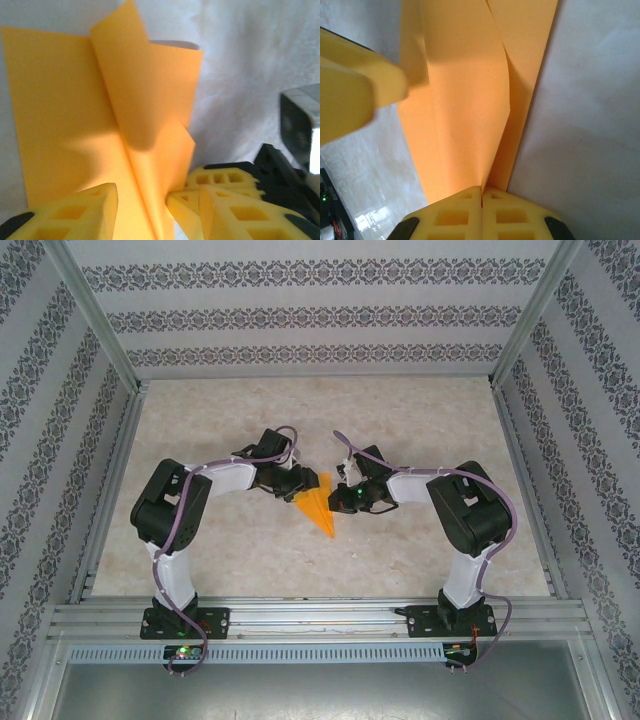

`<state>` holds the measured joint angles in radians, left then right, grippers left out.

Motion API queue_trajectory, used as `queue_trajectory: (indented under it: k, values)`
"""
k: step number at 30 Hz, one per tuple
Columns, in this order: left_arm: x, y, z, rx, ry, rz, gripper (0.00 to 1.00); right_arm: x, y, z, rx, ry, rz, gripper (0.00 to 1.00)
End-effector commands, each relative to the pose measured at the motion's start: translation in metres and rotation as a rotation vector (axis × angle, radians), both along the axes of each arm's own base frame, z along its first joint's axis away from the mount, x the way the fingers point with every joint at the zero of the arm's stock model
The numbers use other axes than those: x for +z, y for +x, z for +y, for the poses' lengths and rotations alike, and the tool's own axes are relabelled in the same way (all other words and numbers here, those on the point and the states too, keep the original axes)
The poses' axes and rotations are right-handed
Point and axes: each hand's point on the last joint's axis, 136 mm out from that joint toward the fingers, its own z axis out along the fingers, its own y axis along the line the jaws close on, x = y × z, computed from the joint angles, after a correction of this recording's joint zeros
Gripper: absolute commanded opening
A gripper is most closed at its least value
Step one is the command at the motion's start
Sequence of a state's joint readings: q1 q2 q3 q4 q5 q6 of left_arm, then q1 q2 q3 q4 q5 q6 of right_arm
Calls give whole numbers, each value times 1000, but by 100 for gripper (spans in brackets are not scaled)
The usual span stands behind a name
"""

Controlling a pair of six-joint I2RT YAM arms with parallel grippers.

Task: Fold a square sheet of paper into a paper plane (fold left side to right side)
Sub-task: Fourth fold the wing at the center of the table.

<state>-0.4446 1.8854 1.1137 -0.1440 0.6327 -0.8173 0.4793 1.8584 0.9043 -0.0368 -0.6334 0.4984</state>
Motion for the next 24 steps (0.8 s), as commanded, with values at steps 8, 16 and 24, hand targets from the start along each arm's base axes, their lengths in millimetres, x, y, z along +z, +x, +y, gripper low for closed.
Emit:
queue_trajectory:
  k: [8,16,24]
  values:
    - [23,-6,-24,-35,-153,-27,14,-44,-17,-27,-49,-151,113,0]
    - [3,-1,-42,-63,-197,27,4,-45,-17,-28,-52,-155,118,0]
    - [-28,-10,-31,-69,-108,75,2,-45,-18,-29,-48,-165,122,0]
